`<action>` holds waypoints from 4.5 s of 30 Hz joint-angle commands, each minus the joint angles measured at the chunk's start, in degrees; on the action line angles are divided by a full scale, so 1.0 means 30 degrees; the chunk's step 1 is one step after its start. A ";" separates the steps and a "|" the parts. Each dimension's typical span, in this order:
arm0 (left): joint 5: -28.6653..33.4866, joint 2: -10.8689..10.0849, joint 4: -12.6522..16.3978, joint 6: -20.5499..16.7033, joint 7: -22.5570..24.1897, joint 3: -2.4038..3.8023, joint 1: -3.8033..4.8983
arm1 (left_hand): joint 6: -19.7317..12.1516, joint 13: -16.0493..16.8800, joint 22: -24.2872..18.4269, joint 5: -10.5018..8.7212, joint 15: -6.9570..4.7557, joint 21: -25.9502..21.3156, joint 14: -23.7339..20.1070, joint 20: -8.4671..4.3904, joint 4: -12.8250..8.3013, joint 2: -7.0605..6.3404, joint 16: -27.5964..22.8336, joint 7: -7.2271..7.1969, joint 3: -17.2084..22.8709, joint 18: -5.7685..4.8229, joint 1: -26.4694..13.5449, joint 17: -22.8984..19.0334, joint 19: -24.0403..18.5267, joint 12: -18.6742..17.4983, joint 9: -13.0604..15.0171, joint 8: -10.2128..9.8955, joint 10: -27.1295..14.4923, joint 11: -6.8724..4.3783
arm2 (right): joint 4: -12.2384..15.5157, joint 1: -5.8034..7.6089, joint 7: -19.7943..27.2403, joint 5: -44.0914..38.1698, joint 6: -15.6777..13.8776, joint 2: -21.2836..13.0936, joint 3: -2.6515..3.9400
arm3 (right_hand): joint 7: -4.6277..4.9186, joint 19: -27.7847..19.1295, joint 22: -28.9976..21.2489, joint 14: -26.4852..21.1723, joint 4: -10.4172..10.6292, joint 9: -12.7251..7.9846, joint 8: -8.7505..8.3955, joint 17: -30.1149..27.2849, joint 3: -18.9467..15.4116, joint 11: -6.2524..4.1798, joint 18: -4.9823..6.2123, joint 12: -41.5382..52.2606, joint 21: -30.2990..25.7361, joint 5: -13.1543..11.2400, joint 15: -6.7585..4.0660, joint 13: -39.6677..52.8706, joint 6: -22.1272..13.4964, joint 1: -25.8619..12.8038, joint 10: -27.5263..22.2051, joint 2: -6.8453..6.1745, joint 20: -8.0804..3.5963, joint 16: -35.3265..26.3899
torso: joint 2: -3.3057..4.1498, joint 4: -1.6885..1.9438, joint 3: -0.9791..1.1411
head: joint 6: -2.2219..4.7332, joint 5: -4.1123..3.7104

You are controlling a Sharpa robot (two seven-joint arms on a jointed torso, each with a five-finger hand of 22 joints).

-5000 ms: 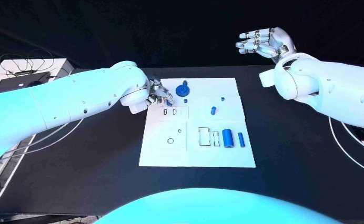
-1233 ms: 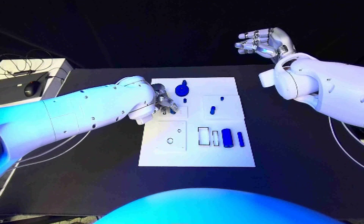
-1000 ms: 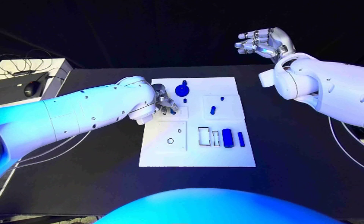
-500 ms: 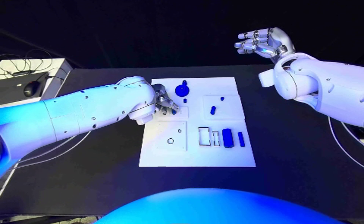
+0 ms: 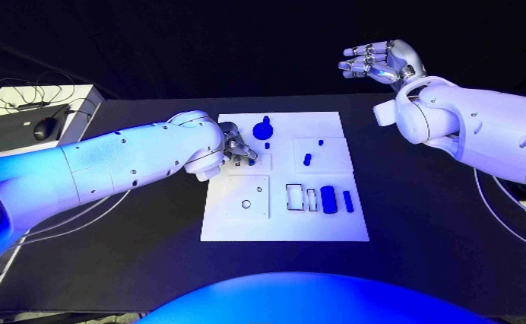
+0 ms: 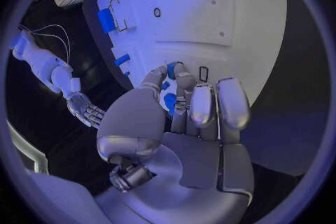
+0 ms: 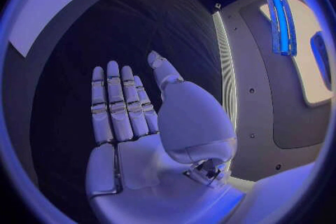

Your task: Assemble the parts on the task board

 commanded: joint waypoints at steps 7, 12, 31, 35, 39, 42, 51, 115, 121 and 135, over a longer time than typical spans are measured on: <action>-0.0094 -0.0327 0.0421 0.0546 0.0260 0.0150 -0.0016 | 0.0009 -0.0048 0.1841 -0.0260 0.0082 -0.0141 0.0119 -0.0091 0.0491 -0.0088 0.0050 0.0130 -0.1687 -0.0240 0.0019 0.0006 0.0215 0.0204 0.0172 0.0326 0.0011 0.0160 | 0.0023 0.0003 0.0084 -0.0011 0.0117 -0.0056 0.0012 | 0.0053 -0.0102 0.0009 -0.0141 0.0007 -0.0005 -0.0001 -0.0019 -0.0063 -0.0033 -0.0187 0.0032 -0.0005 0.0066 0.0016 -0.0022 -0.0125 0.0149 -0.0165 0.0084 -0.0024 -0.0056 | -0.0001 0.0017 0.0000 | 0.0001 -0.0047; -0.0229 -0.0505 0.0565 0.0688 0.0242 0.0248 -0.0014 | -0.0005 -0.0098 0.1890 -0.0320 0.0070 -0.0179 0.0128 -0.0091 0.0731 0.0137 0.0075 0.0140 -0.2575 -0.0237 0.0285 0.0016 0.0236 0.0246 0.0239 0.0441 0.0018 0.0150 | 0.0007 0.0003 0.0093 -0.0011 0.0108 -0.0072 0.0012 | 0.0053 -0.0102 0.0009 -0.0141 0.0007 -0.0005 -0.0001 -0.0019 -0.0063 -0.0033 -0.0187 0.0032 -0.0005 0.0066 0.0016 -0.0022 -0.0125 0.0149 -0.0165 0.0084 -0.0024 -0.0056 | -0.0004 0.0016 -0.0005 | 0.0001 -0.0037; -0.0094 -0.1086 0.1209 0.0938 0.0283 0.1392 -0.0031 | -0.0277 -0.0378 0.1954 -0.3183 0.0174 -0.0361 0.0067 -0.0022 0.1594 0.0285 -0.0072 0.0319 -0.4182 -0.0205 0.0028 -0.0167 0.0228 0.0057 0.0450 0.0632 -0.0269 0.0302 | -0.0096 -0.0009 0.0111 -0.0011 0.0138 -0.0065 0.0010 | 0.0058 -0.0126 0.0010 -0.0162 -0.0007 -0.0003 0.0003 -0.0015 -0.0069 -0.0027 -0.0183 0.0032 -0.0007 0.0048 0.0022 -0.0022 -0.0129 0.0177 -0.0176 0.0070 -0.0013 -0.0052 | 0.0011 -0.0015 -0.0023 | 0.0001 0.0018; 0.0906 -0.1587 0.1383 0.1488 0.0387 0.2367 -0.0038 | -0.1066 -0.1526 0.1537 -0.3492 0.0769 -0.1465 -0.0082 0.0354 0.1882 0.0335 -0.0477 0.1297 -0.4028 0.0077 0.0373 -0.0456 -0.0132 -0.0917 -0.2405 -0.1424 -0.1263 0.1011 | -0.0117 -0.0023 0.0110 -0.0011 0.0152 -0.0079 0.0010 | 0.0058 -0.0126 0.0010 -0.0162 -0.0007 -0.0003 0.0003 -0.0015 -0.0069 -0.0027 -0.0183 0.0032 -0.0007 0.0048 0.0022 -0.0022 -0.0129 0.0177 -0.0176 0.0070 -0.0013 -0.0052 | -0.0003 -0.0017 -0.0028 | 0.0087 0.0023; 0.1581 -0.2075 0.1262 0.2077 0.0497 0.3302 -0.0007 | -0.1172 -0.3289 0.1050 -0.3453 0.1039 -0.2692 -0.0382 0.0771 0.1785 0.0523 -0.1102 0.1810 -0.4094 0.0466 0.0997 -0.0763 -0.0454 -0.1793 -0.5793 -0.2445 -0.1597 0.1362 | -0.0188 -0.0033 0.0117 -0.0003 0.0160 -0.0089 0.0010 | 0.0058 -0.0126 0.0010 -0.0162 -0.0007 -0.0003 0.0003 -0.0015 -0.0069 -0.0027 -0.0183 0.0032 -0.0007 0.0048 0.0022 -0.0022 -0.0129 0.0177 -0.0176 0.0070 -0.0013 -0.0052 | -0.0032 0.0036 0.0018 | 0.0187 0.0058; 0.1790 -0.2177 0.0814 0.2302 0.0566 0.3770 0.0090 | -0.1875 -0.4619 0.0381 -0.3418 0.1303 -0.4255 -0.0886 0.1012 0.1688 0.0640 -0.2229 0.2333 -0.4165 0.0778 0.1548 -0.1696 -0.0838 -0.2395 -0.7941 -0.2914 -0.1963 0.1675 | -0.0248 -0.0041 0.0128 0.0018 0.0169 -0.0086 0.0010 | 0.0052 -0.0122 0.0011 -0.0158 -0.0023 -0.0001 0.0005 -0.0015 -0.0050 -0.0035 -0.0183 0.0035 -0.0003 0.0059 0.0020 -0.0021 -0.0097 0.0193 -0.0159 0.0094 -0.0017 -0.0051 | -0.0015 0.0040 -0.0002 | 0.0292 0.0086; 0.0684 -0.1213 -0.1548 0.2731 0.0639 0.4073 0.0256 | -0.2076 -0.6281 0.0456 -0.3409 0.1289 -0.4469 -0.0865 0.1079 0.1873 0.0783 -0.2248 0.2401 -0.4290 0.0838 0.1936 -0.1618 -0.0698 -0.1259 -1.0998 -0.1554 -0.2329 0.1723 | -0.0303 -0.0047 0.0134 0.0039 0.0187 -0.0034 0.0010 | 0.0052 -0.0122 0.0011 -0.0158 -0.0023 -0.0001 0.0005 -0.0015 -0.0050 -0.0035 -0.0183 0.0035 -0.0003 0.0059 0.0020 -0.0021 -0.0097 0.0193 -0.0159 0.0094 -0.0017 -0.0051 | 0.0026 0.0014 -0.0012 | 0.0588 0.0301; 0.0006 0.2422 -0.8391 0.3985 0.0678 0.3360 0.0480 | -0.1926 -0.5669 0.1653 -0.3392 0.1037 -0.2496 -0.0208 0.0922 0.2690 0.0529 -0.0954 0.1905 -0.4011 0.0517 0.1548 -0.0300 -0.0213 -0.0137 -1.0279 0.0092 -0.2172 0.1398 | 0.0055 -0.0010 0.0137 0.0061 0.0088 -0.0169 0.0017 | 0.0048 -0.0117 0.0011 -0.0148 -0.0033 0.0001 0.0009 -0.0016 0.0073 -0.0043 -0.0184 0.0033 -0.0003 0.0083 0.0012 -0.0022 -0.0054 0.0154 -0.0154 0.0110 -0.0020 -0.0051 | 0.0371 -0.0190 -0.0248 | 0.1050 0.1045; 0.0020 0.2422 -0.8312 0.4203 0.0727 0.3359 0.0480 | -0.1924 -0.5588 0.1746 -0.3375 0.1000 -0.2397 -0.0164 0.0861 0.2133 0.0546 -0.0871 0.1847 -0.3351 0.0454 0.1605 -0.0208 -0.0201 -0.0211 -0.9684 0.0325 -0.2102 0.1353 | 0.0013 -0.0011 0.0132 0.0061 0.0099 -0.0118 0.0017 | 0.0048 -0.0117 0.0011 -0.0148 -0.0033 0.0001 0.0009 -0.0016 0.0073 -0.0043 -0.0184 0.0033 -0.0003 0.0083 0.0012 -0.0022 -0.0054 0.0154 -0.0154 0.0110 -0.0020 -0.0051 | 0.0367 -0.0212 -0.0260 | 0.1037 0.1057; 0.0048 0.2604 -0.8533 0.4309 0.0780 0.3357 0.0478 | -0.1897 -0.5487 0.1811 -0.3388 0.0985 -0.2404 -0.0163 0.0852 0.1622 0.0530 -0.0837 0.1842 -0.2625 0.0440 0.1765 -0.0141 -0.0196 -0.0285 -0.9374 0.0175 -0.2091 0.1331 | 0.0009 -0.0011 0.0126 0.0061 0.0093 -0.0058 0.0017 | 0.0048 -0.0117 0.0011 -0.0148 -0.0033 0.0001 0.0009 -0.0016 0.0073 -0.0043 -0.0184 0.0033 -0.0003 0.0083 0.0012 -0.0022 -0.0054 0.0154 -0.0154 0.0110 -0.0020 -0.0051 | 0.0394 -0.0224 -0.0282 | 0.1052 0.1030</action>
